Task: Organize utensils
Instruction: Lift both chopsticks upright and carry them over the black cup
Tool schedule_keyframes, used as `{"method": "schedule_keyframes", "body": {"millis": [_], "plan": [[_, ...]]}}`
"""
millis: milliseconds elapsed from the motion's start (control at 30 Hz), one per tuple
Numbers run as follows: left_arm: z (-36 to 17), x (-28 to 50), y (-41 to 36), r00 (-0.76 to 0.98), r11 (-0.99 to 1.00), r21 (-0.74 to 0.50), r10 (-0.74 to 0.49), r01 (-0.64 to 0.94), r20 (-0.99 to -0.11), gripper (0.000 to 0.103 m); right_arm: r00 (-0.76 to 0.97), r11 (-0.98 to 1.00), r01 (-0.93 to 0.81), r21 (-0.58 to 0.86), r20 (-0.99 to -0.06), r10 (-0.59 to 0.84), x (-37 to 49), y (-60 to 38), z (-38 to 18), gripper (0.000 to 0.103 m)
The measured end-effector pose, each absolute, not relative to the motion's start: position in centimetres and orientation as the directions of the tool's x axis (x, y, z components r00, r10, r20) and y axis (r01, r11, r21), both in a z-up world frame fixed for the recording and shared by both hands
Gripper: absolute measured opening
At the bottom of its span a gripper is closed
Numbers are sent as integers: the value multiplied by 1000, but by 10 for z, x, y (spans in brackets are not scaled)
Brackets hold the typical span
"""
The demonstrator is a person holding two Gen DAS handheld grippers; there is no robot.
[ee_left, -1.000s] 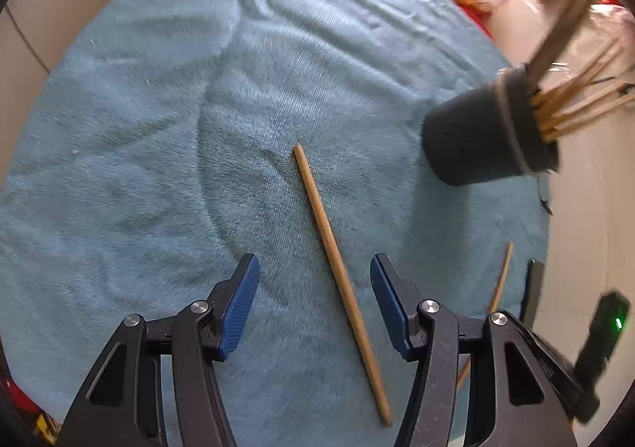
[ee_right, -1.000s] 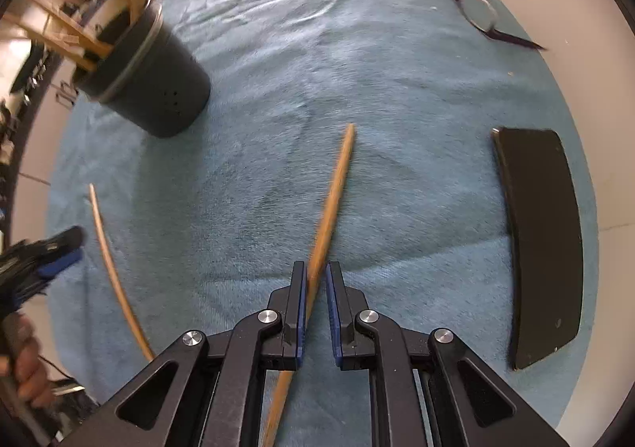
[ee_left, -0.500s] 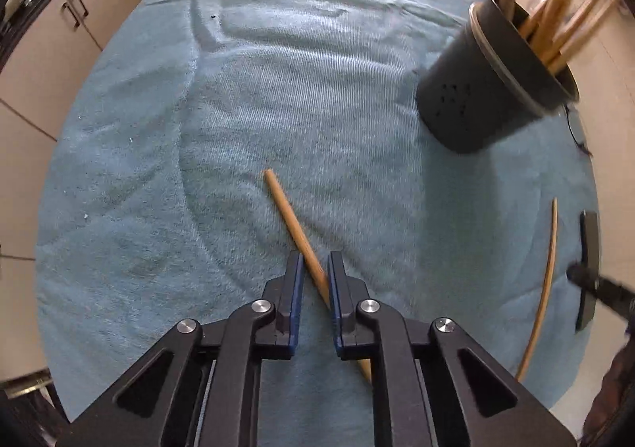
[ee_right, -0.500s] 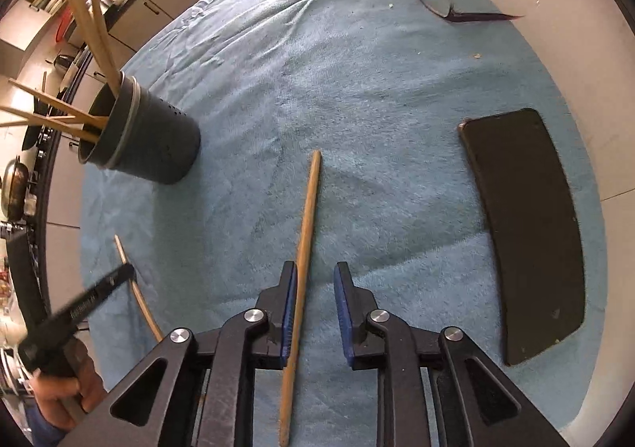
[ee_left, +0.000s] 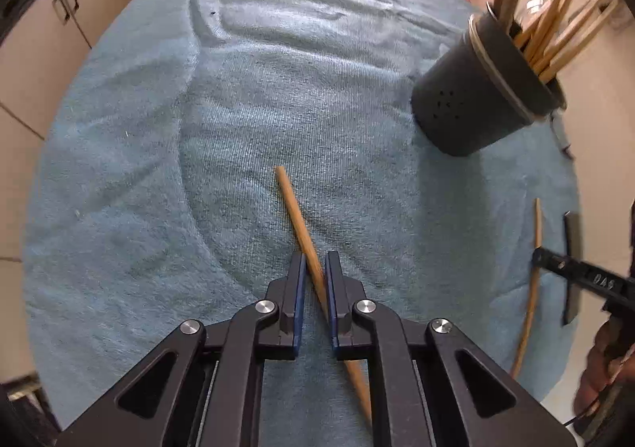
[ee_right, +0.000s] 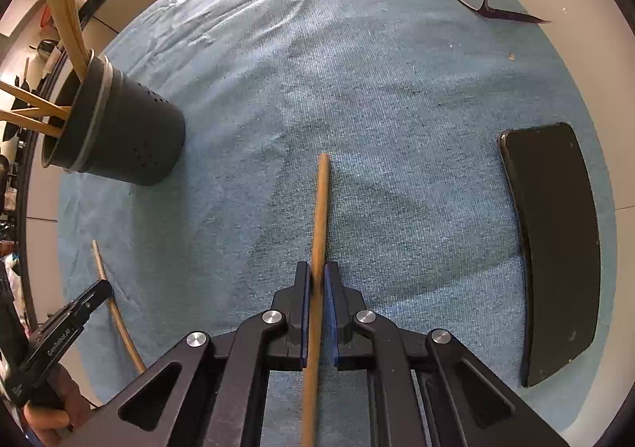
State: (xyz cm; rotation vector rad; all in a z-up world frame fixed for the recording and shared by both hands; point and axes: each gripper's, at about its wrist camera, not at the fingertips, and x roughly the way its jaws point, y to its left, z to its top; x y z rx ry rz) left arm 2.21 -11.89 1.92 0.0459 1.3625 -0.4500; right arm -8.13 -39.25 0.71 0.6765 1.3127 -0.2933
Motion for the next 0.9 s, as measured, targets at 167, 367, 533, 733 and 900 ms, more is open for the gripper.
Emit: {"method": "schedule_keyframes", "body": {"millis": [167,367,533,733,900], "plan": [[43,15,-106,204,896,-291,-371,336,-906,6,340,780,525,340,-924,174,-92,-385,28,7],[87,1,-92,319,878,-305,-427,368,-846,6,466,820,443,363,-874,136,-107,-368,69,7],[121,-10,-94,410,864,-303,-466,403,-784,6,551,846,389,365,-828,103,-119,-357,99,7],[144,-19,-94,457,857,-305,-487,416,-744,6,608,856,362,370,-789,84,-120,-350,119,7],[154,-24,-94,481,850,-294,-497,437,-722,6,632,859,353,370,-772,72,-122,-347,128,7]]}}
